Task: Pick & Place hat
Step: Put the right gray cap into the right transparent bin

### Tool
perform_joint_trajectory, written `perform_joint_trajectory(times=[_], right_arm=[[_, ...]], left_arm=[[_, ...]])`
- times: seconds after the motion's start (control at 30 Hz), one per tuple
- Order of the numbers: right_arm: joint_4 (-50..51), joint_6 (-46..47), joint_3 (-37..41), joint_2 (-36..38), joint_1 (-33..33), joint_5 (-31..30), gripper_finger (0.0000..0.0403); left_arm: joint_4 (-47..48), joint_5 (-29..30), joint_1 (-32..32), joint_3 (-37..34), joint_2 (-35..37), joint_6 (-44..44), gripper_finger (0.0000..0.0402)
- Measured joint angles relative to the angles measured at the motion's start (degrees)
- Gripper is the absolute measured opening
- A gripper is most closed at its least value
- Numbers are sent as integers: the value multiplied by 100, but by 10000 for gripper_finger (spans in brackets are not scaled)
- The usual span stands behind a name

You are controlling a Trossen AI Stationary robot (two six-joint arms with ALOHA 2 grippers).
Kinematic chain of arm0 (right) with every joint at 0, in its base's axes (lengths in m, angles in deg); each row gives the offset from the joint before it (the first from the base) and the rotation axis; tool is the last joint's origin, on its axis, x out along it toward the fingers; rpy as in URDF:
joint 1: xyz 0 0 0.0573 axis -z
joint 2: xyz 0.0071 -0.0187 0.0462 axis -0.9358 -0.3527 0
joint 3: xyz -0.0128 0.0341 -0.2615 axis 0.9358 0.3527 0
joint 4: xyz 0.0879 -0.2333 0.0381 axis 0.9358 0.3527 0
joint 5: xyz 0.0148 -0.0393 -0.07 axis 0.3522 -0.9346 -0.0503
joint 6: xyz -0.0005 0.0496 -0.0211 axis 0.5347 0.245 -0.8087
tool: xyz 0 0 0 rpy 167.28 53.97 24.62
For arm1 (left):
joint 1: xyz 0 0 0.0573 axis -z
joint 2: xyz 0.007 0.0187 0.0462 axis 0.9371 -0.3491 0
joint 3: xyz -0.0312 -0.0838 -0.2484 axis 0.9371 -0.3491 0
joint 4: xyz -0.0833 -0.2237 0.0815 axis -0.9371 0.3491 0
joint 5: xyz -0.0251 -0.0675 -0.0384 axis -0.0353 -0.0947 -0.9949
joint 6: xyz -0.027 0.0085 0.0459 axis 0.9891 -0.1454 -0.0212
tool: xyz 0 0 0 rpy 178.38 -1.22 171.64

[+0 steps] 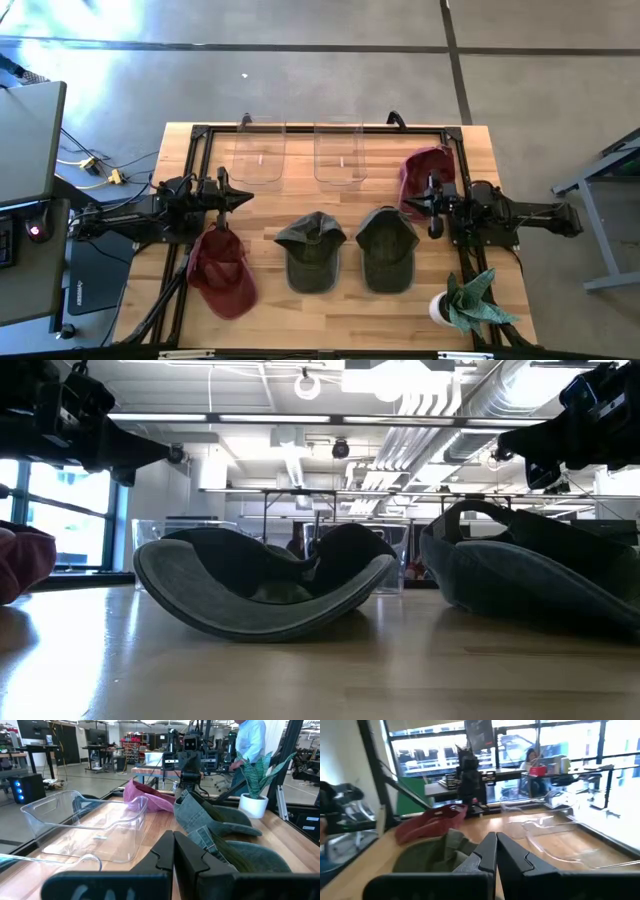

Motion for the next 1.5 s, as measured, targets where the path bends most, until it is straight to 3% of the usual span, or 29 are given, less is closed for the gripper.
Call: perform_joint_trajectory(times=[0.13,0.27,0.43,0.67,0.9,1.07,1.23,1.5], right_arm=[[-389,657,1,4,0,-400,6],[-1285,434,-5,-53,0,-1162,7],[-1593,115,-348,-473,-157,-936,8],[-1001,-217,-1389,-2240,-861,-1538,28],[528,-290,-3134,-4356,-1712,-1857,105],[2243,736,-4614,-5698,-2316,-1909,181],[3225,2224,-5848,-7064,-2920,-1813,247],[4031,4489,-7272,-9220,-3723,-1706,275]], left_arm=[[0,0,-2,0,-2,0,0],[0,0,-1,0,0,0,0],[2,0,-2,0,-2,0,0],[2,0,-2,0,0,0,0],[2,-1,-1,0,-1,0,0],[2,-2,0,0,-2,0,0],[1,-1,0,0,-2,0,0],[2,-1,-1,0,-2,0,0]])
